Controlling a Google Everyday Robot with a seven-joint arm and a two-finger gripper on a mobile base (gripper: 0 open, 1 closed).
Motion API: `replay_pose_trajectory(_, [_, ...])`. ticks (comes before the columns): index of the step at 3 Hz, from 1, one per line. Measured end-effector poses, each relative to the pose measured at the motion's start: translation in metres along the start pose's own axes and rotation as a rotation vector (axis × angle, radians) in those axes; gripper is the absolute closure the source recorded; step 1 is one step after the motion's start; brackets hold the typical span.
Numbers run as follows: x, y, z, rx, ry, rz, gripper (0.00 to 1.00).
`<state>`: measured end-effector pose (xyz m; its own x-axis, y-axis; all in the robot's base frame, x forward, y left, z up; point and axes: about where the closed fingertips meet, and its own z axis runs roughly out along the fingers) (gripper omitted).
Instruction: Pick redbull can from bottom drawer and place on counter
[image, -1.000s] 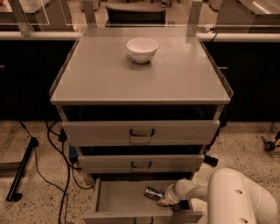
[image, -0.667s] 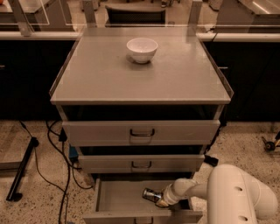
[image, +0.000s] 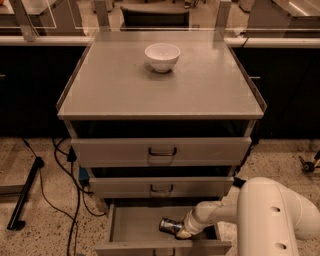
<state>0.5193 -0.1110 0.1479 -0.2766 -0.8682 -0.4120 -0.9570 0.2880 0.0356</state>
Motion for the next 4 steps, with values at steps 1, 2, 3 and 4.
replay_pose_trajectory(1, [-0.011,0.002,-0.017,-0.025,-0.030,-0.018,1.00])
replay_pose_trajectory(2, [-0.023,0.008,-0.053,-0.028,-0.054,-0.043,1.00])
replay_pose_trajectory(3, [-0.032,0.018,-0.111,0.010,-0.072,-0.029,1.00])
replay_pose_trajectory(4, [-0.055,0.043,-0.198,0.084,-0.061,-0.013,1.00])
